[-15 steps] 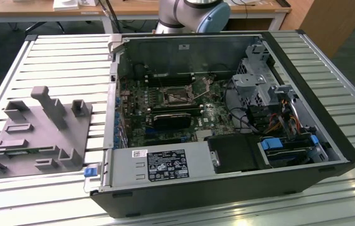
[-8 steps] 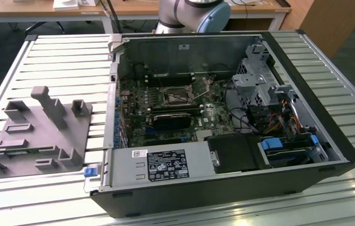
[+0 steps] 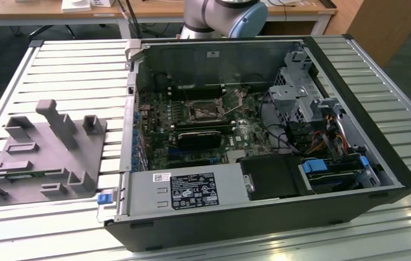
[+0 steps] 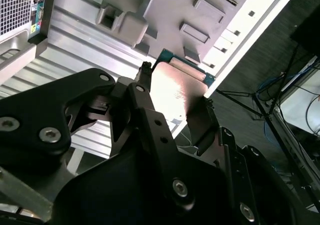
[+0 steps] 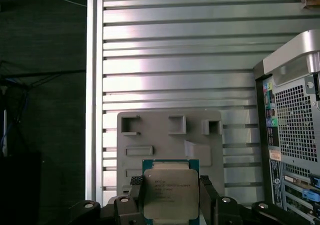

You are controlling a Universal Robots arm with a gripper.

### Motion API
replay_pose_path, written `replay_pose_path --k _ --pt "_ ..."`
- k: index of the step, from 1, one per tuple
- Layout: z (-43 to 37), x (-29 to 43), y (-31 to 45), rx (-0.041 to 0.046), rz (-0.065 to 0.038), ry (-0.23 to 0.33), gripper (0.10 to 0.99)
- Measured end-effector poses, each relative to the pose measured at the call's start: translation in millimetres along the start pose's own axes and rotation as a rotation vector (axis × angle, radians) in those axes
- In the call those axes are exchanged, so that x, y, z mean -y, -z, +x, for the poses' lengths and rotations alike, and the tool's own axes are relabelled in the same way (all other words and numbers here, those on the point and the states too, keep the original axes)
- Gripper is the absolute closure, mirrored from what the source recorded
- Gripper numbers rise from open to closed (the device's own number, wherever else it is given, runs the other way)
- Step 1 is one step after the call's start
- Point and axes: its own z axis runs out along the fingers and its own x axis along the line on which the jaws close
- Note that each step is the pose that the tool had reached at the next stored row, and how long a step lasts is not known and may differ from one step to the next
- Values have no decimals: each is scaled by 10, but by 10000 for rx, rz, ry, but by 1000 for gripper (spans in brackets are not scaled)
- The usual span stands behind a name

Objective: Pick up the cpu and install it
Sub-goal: 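Pick up the cpu and move it towards the insertion slot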

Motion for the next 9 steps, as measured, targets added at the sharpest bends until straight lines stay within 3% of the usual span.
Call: replay_pose_path --k 9 --pt "-143 -7 -3 0 0 0 549"
